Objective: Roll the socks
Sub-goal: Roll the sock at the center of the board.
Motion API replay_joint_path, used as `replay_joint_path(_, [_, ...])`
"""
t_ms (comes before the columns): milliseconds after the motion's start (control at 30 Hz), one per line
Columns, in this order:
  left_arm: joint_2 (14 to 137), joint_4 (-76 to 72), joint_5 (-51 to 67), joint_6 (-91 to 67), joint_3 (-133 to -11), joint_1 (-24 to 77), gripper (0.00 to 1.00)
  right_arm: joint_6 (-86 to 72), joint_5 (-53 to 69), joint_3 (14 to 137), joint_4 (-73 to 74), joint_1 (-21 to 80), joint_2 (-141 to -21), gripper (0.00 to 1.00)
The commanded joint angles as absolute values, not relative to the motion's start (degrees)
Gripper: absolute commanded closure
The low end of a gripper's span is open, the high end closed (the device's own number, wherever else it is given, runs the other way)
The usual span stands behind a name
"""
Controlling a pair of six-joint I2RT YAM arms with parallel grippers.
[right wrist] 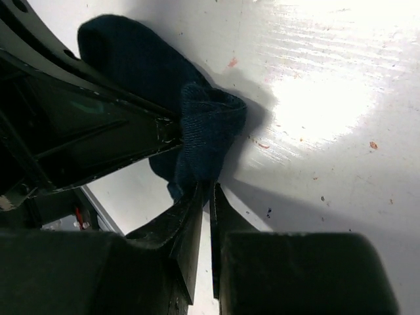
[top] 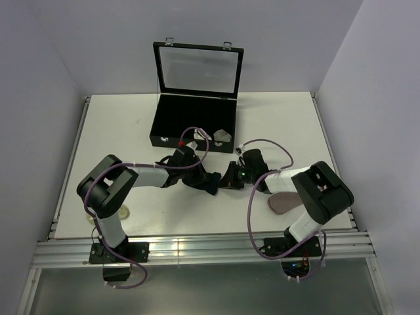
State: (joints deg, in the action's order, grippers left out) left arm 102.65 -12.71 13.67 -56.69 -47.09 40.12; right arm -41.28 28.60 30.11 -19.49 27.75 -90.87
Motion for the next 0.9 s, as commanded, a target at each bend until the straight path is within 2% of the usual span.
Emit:
replay_joint_path(0, [102.92, -11.69, 13.09, -55.72, -45.97, 39.73, 0.91, -42.54, 31.45, 28.74, -26.36, 27.42, -92.11, 0.84])
replay_joint_path(167, [103.01, -12.22, 13.62, -55.99, -45.35, 39.55, 0.92, -43.86, 32.43, 28.30, -29.62, 27.51, -91.85, 0.80])
replay_joint_path(867, [103.45, -13.10, 14.94, -56.25, -45.35, 39.55, 0.92, -43.86, 32.52, 33.13, -28.04, 27.86, -93.69, 0.80])
